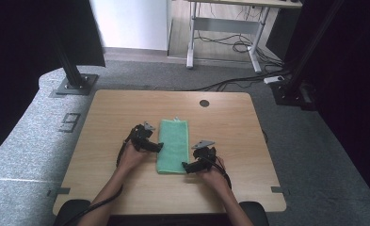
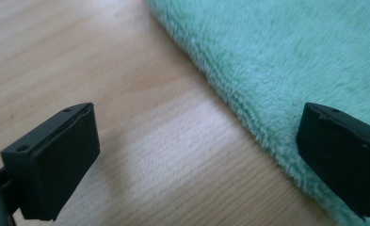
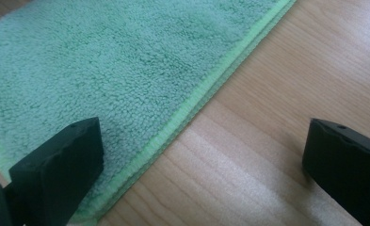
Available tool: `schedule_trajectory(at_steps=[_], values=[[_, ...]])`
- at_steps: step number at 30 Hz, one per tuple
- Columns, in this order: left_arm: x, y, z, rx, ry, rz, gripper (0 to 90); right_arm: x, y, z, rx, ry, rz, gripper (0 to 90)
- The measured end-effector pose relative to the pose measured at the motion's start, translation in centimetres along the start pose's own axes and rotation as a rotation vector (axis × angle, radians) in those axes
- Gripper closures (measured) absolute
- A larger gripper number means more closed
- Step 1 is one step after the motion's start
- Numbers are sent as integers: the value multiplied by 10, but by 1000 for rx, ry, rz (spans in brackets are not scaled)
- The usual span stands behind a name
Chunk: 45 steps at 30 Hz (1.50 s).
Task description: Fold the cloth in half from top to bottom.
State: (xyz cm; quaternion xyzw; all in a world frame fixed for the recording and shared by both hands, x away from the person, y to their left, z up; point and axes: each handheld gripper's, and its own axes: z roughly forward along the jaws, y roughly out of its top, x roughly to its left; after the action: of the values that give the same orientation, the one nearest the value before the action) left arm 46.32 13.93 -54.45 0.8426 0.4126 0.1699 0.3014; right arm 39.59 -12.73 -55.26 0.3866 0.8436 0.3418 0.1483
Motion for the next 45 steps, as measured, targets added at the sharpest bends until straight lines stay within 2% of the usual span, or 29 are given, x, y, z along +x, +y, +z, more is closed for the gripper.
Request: schedule_trajectory(at_steps=[2, 8, 18, 25, 32, 36, 40, 45], values=[[1, -2, 0, -2, -16, -28, 9, 2, -1, -1, -3, 1, 1, 0], [-2, -12, -7, -7, -42, -34, 15, 12, -5, -5, 7, 17, -18, 0], [-17, -36, -27, -17, -43, -30, 17, 35, -18, -17, 7, 48, -54, 0], [-29, -50, -38, -26, -34, -35, 22, 46, -27, -25, 7, 74, -78, 0], [-31, -52, -40, -27, -31, -49, 24, 45, -24, -26, 20, 84, -90, 0], [-32, -53, -41, -28, -32, -49, 26, 41, -16, -27, 15, 77, -103, 0], [-34, -54, -42, -27, -32, -47, 26, 33, -5, -26, 3, 84, -72, 0], [-35, -54, -42, -28, -35, -46, 26, 19, 11, -20, 11, 63, -39, 0]])
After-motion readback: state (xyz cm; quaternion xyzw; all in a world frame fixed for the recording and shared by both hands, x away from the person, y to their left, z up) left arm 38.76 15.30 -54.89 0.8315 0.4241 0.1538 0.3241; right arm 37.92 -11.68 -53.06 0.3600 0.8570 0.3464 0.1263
